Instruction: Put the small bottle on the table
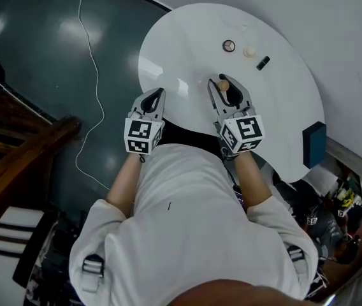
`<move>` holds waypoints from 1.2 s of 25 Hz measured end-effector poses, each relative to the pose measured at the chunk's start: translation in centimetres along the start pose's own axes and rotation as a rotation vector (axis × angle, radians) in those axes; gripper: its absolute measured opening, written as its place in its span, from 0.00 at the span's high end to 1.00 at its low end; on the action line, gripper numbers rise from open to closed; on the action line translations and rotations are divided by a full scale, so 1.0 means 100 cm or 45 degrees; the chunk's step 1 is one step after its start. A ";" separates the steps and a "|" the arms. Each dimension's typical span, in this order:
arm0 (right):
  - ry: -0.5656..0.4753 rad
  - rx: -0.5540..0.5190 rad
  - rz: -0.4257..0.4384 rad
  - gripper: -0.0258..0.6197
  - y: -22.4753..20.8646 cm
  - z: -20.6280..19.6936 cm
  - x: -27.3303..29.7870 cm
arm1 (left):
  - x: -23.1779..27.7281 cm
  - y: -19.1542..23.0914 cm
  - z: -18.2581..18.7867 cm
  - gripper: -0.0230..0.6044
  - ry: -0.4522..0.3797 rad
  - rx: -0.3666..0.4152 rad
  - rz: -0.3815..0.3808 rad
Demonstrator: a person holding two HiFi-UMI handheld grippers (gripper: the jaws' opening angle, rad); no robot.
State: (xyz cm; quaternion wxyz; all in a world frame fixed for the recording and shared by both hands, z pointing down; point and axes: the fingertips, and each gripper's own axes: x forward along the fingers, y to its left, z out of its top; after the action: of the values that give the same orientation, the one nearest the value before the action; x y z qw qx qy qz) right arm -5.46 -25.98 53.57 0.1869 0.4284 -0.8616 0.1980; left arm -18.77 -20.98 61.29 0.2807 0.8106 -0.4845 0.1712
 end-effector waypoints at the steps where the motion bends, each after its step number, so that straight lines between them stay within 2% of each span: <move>1: 0.011 -0.009 0.019 0.76 -0.001 0.001 0.005 | 0.001 0.002 -0.001 0.94 0.004 -0.013 0.021; 12: 0.099 -0.124 0.186 0.76 -0.016 0.000 0.056 | 0.014 0.010 -0.010 0.94 -0.007 -0.148 0.182; 30: 0.228 -0.253 0.272 0.76 -0.039 -0.032 0.135 | 0.015 0.009 -0.029 0.94 0.001 -0.285 0.317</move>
State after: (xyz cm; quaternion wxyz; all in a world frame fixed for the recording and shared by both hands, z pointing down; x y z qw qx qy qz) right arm -9.41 -35.51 63.61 0.2823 0.2945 -0.8974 0.1679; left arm -18.90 -20.53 64.64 0.3461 0.7080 -0.5971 0.1499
